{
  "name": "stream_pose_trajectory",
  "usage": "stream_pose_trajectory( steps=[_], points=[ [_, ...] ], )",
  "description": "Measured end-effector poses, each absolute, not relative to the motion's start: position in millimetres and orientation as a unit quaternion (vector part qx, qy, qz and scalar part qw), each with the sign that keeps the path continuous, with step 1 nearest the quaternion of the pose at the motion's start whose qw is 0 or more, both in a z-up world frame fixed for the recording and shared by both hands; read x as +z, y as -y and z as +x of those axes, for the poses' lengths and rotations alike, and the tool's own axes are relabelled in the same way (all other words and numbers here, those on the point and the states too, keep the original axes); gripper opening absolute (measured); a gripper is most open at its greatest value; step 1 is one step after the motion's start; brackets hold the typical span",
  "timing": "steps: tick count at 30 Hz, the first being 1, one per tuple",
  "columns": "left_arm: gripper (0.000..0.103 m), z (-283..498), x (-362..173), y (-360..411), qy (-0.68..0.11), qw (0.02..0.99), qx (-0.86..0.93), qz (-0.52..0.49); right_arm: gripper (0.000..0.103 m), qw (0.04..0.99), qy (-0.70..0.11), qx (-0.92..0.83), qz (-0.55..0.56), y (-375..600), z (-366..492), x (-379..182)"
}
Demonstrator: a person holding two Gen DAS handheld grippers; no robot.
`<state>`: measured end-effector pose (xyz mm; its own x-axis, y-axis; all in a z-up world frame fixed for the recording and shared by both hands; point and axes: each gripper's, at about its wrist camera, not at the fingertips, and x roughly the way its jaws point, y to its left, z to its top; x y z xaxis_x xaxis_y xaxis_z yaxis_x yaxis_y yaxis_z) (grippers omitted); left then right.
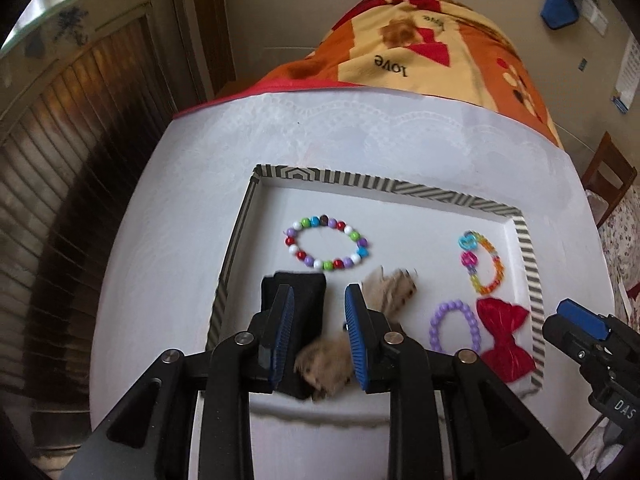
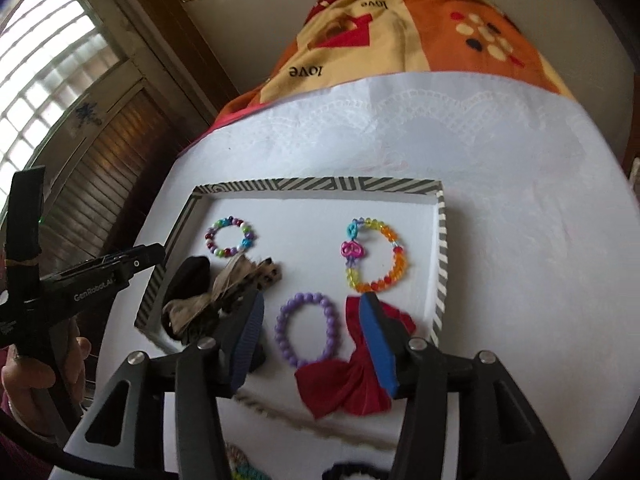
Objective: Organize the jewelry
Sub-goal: 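Withdraw both tools back over the remaining items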
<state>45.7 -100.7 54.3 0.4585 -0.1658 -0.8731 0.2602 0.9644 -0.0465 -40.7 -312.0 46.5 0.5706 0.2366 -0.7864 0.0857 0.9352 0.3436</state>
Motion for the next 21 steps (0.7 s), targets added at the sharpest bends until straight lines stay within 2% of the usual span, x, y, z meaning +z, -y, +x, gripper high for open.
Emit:
stream_pose_trajectory(
  steps=[21],
  points=[
    [0.016,-91,66,107,-0.505,0.851,-0.141,0.038,0.058,0.872,-0.460,0.020,0.164,307,-174,61]
  ],
)
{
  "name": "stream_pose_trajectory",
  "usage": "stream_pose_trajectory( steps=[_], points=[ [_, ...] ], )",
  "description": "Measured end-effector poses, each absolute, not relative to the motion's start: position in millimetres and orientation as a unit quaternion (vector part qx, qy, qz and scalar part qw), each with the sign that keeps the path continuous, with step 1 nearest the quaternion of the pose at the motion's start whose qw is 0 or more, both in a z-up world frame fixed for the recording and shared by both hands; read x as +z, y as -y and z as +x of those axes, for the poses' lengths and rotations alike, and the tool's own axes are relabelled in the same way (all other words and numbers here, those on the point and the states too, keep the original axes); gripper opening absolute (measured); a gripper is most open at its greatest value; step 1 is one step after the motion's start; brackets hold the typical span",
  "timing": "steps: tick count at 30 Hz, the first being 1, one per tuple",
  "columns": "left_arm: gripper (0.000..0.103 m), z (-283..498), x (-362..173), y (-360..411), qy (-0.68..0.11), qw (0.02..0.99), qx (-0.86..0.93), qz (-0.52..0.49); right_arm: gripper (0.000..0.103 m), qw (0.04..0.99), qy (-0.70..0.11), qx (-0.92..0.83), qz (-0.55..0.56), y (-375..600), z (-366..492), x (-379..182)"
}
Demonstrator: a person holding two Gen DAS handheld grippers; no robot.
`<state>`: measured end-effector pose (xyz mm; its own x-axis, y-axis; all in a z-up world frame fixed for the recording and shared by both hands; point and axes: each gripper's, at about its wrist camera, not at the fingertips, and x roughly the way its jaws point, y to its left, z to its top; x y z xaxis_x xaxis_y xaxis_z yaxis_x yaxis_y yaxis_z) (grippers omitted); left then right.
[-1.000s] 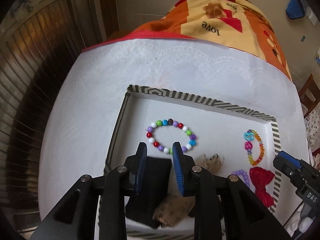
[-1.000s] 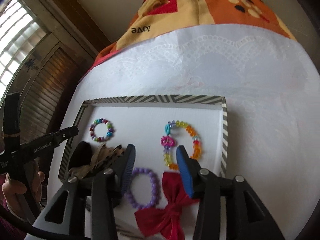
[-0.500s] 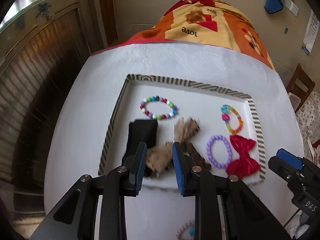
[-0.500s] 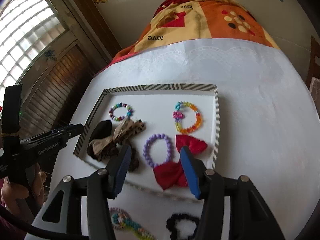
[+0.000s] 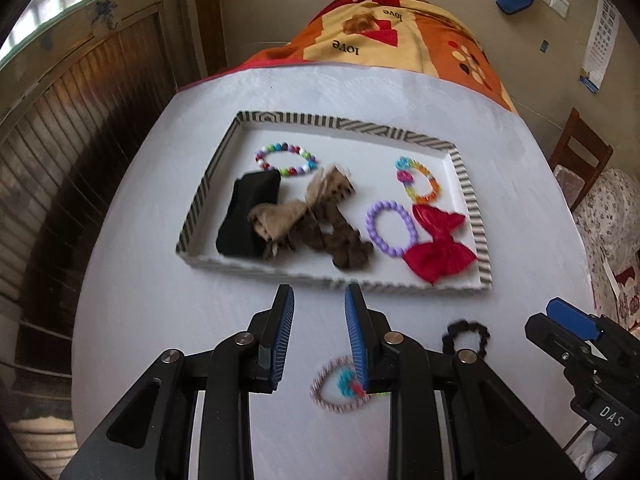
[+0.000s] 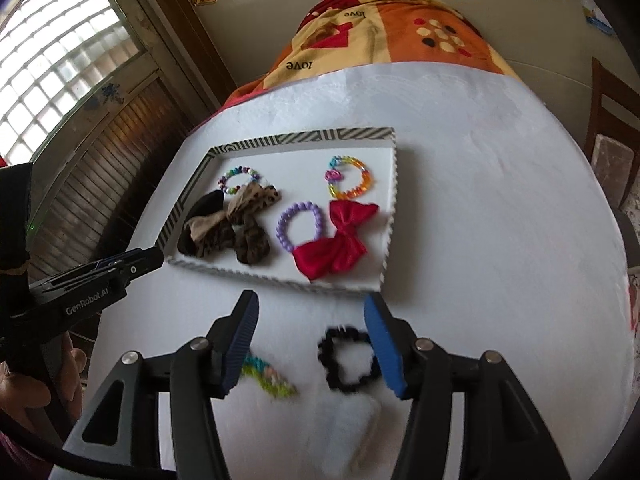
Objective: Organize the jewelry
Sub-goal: 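Withdraw both tools back over the remaining items, then grasp the green plastic link bracelet with the left tool while the right tool grasps the black scrunchie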
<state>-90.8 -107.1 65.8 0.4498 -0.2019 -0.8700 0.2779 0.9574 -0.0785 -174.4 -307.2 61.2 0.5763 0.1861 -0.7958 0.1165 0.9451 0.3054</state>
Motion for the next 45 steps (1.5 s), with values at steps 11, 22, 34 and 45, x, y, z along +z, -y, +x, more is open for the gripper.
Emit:
stream_pose_trajectory(
  steps=[11,22,34,45],
  points=[
    [0.016,-125,62,84,-0.524,0.841,-0.136,0.021,0.060,0.866,-0.471,0.015,0.166,313,-227,53],
    [0.016,-136,29,65,-0.565,0.815,-0.131,0.005,0.061,0.852,-0.497,0.013,0.163,314,-234,28],
    [0.016,-131,-14,73,-0.596,0.791,-0.142,0.014,0.062,0.842,-0.513,0.013,0.167,318,-214,10],
    [0.016,-123,-21,84,-0.600,0.782,-0.165,0.032,0.062,0.839,-0.518,0.019,0.167,320,-203,2]
  ],
)
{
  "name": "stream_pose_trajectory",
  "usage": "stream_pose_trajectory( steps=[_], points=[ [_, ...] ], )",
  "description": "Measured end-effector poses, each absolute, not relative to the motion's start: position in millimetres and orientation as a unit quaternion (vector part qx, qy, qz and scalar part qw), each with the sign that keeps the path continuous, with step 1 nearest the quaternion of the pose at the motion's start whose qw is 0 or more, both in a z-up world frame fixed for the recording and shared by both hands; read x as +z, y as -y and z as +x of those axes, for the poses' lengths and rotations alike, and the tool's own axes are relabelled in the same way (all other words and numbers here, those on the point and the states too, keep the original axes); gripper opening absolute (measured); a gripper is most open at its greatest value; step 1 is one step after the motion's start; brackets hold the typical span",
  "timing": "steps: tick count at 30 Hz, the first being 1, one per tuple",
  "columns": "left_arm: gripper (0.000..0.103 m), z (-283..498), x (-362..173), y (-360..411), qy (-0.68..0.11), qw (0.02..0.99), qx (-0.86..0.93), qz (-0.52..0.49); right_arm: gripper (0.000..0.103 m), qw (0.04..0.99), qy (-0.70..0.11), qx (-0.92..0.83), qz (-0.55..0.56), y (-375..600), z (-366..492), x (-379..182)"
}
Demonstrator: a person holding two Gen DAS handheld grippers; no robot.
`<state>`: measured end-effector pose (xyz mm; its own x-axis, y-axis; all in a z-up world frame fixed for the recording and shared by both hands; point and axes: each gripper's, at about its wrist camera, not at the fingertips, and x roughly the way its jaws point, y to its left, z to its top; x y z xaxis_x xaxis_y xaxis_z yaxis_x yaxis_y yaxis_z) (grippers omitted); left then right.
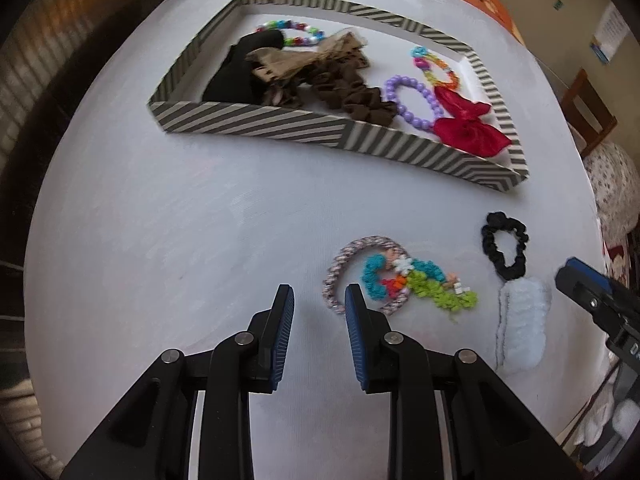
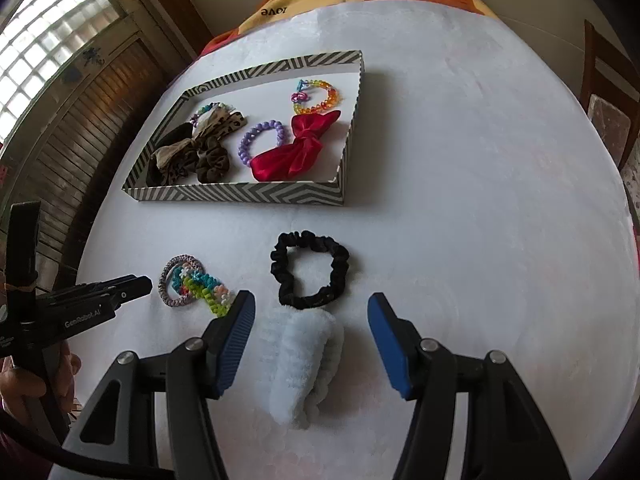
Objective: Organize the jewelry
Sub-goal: 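Grasp the green plastic link bracelet with the left tool while the right tool grasps the black scrunchie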
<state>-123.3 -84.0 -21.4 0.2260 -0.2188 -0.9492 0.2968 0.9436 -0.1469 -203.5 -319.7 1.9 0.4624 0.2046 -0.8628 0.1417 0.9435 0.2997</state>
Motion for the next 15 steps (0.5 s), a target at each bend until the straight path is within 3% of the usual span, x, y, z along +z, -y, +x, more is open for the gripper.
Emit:
stream_pose_trajectory(
  steps=[15],
  points=[
    [0.016,-119,-20,109,-0.615,0.765,-0.190,0.019,0.062,0.836,-0.527,0.016,0.155,329,-188,-5]
  ],
)
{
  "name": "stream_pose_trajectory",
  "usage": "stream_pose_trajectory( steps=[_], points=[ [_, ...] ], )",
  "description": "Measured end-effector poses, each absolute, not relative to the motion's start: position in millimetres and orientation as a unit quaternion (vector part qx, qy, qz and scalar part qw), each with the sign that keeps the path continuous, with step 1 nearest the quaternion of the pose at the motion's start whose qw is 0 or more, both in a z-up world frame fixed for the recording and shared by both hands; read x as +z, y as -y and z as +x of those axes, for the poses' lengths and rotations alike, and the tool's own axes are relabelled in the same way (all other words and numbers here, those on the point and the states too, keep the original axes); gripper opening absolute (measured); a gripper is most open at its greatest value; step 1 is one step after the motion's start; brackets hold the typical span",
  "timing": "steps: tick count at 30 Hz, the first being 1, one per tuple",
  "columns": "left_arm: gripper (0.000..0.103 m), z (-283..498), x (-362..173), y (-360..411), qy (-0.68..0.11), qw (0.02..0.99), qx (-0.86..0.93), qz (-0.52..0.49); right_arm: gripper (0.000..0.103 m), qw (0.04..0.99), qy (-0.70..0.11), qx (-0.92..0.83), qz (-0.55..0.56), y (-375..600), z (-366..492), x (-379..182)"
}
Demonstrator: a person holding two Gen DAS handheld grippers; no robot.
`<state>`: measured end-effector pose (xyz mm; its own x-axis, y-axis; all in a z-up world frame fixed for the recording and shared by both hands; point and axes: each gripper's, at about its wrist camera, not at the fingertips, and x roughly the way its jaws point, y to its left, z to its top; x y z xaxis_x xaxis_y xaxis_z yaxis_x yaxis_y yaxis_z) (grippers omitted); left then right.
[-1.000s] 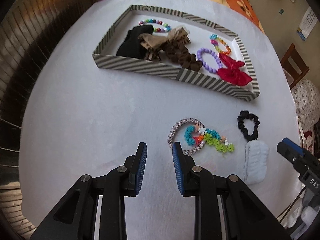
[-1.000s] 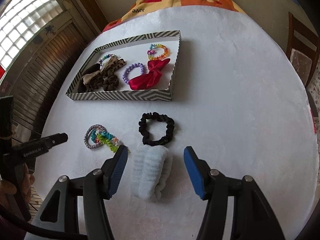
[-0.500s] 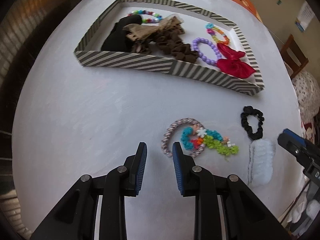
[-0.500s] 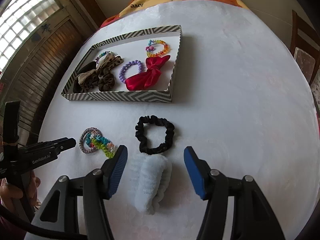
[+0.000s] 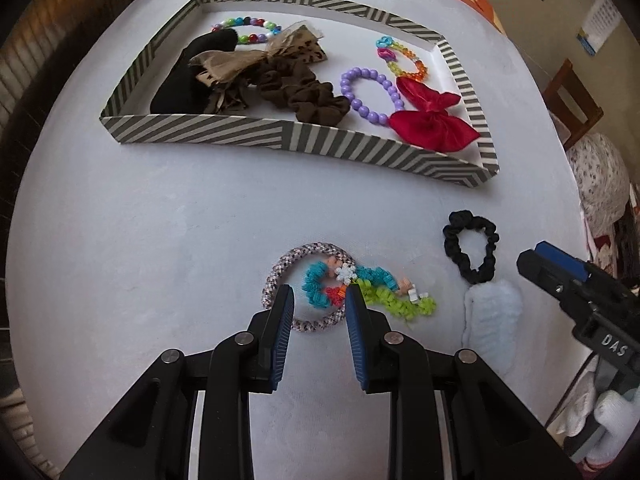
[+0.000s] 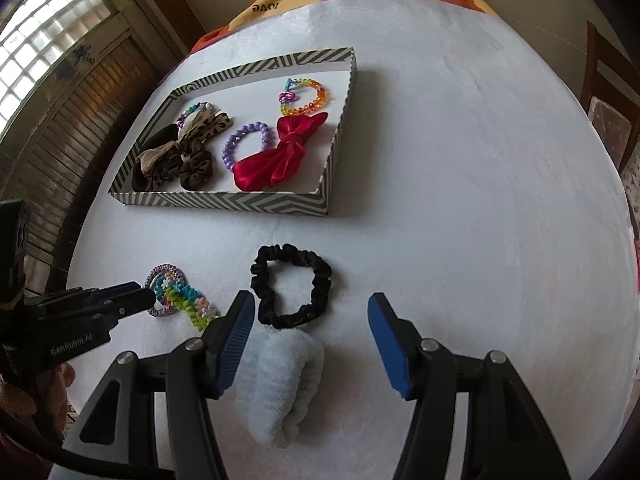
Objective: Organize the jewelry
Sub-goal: 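Grasp the green plastic link bracelet with the left tool while the right tool grasps the black scrunchie, then carry the green link bracelet and black scrunchie with both tools into the tray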
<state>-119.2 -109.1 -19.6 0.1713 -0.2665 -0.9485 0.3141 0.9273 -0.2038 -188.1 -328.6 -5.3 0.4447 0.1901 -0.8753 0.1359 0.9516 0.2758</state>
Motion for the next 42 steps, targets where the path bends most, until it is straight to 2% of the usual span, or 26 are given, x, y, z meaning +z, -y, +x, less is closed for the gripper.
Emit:
stream_pose_trajectory(
  steps=[10,18,34,35,37,38,39,40,42],
  points=[
    [0.016,-120,-21,130,-0.645,0.738,-0.199,-0.005,0.063,0.834,-0.527,0.021,0.163,333,-181,-10],
    [0.016,-126,-37,148,-0.690,0.700,-0.157,-0.100,0.063,0.838,-0.527,0.047,0.132,336,-176,-14],
    [0.020,-118,-41,163,-0.672,0.726,-0.093,-0.107,0.062,0.847,-0.524,0.054,0.076,329,-165,-34],
    [0.020,-119,-41,163,-0.671,0.728,-0.097,-0.108,0.058,0.846,-0.525,0.055,0.073,327,-164,-37],
    [0.016,-118,-41,162,-0.668,0.728,-0.108,-0.106,0.029,0.847,-0.524,0.052,0.064,323,-165,-40],
    [0.001,-117,-43,161,-0.670,0.724,-0.119,-0.111,0.023,0.850,-0.521,0.056,0.052,320,-166,-41],
    [0.000,-117,-43,157,-0.673,0.720,-0.124,-0.117,0.014,0.850,-0.521,0.058,0.049,319,-166,-41],
    [0.000,-117,-42,153,-0.674,0.717,-0.128,-0.124,0.010,0.851,-0.519,0.061,0.045,317,-167,-41],
    [0.000,-117,-40,147,-0.672,0.715,-0.138,-0.135,0.008,0.851,-0.518,0.064,0.048,317,-168,-41]
  ],
)
